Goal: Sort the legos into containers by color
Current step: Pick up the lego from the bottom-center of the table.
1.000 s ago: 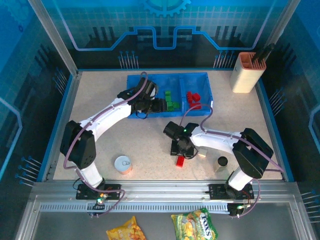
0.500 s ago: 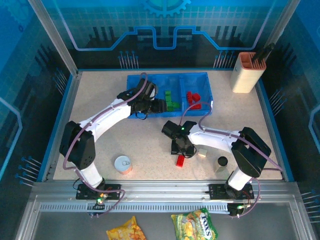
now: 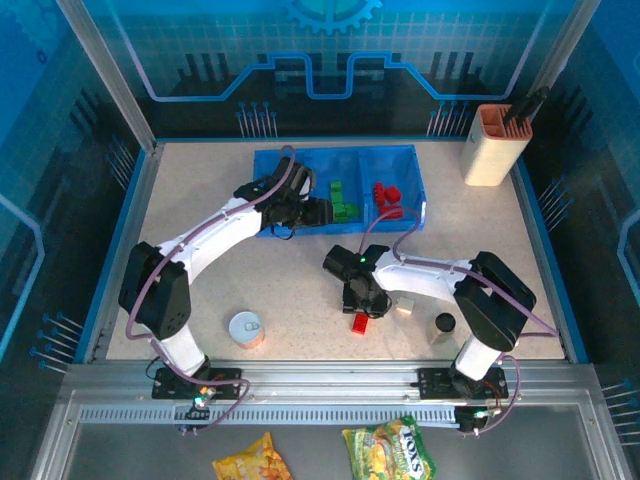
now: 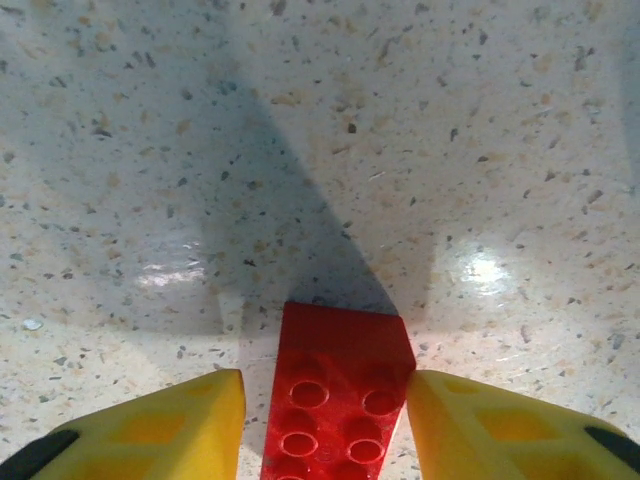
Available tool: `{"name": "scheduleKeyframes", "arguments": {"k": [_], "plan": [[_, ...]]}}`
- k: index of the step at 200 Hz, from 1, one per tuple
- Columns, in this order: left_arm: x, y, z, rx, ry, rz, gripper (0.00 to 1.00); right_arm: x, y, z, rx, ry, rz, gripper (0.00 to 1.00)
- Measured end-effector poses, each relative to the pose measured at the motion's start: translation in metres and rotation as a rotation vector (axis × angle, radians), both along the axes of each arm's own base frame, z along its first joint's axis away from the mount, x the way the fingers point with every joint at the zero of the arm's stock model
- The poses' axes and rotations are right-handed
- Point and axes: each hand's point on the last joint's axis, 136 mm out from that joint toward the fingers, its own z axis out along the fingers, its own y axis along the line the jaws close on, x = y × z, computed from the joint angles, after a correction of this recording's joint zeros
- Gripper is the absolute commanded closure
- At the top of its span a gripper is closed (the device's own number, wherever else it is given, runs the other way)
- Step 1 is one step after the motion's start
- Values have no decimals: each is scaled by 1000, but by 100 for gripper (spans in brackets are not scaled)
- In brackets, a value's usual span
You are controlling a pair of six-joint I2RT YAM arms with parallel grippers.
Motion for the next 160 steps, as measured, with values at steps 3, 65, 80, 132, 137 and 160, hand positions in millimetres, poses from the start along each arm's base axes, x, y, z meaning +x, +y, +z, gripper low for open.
{"name": "scheduleKeyframes", "arguments": {"k": [3, 65, 80, 132, 137, 160], "plan": [[0, 0, 0, 0, 1, 0, 44, 0, 0, 0, -1, 0, 1, 57], [-1, 1, -2, 2, 5, 0, 44, 0, -2, 1, -10, -3, 1, 55], [-1, 1, -2, 2, 5, 0, 44, 1, -2, 2, -15, -8, 3, 55], [-1, 1, -2, 2, 5, 0, 45, 1, -4, 2, -27, -9, 8, 47], [-1, 1, -2, 2, 5, 0, 44, 0, -4, 2, -27, -7, 8, 48], [-1, 1, -2, 2, 5, 0, 45, 0, -3, -2, -30, 3, 9, 49]]}}
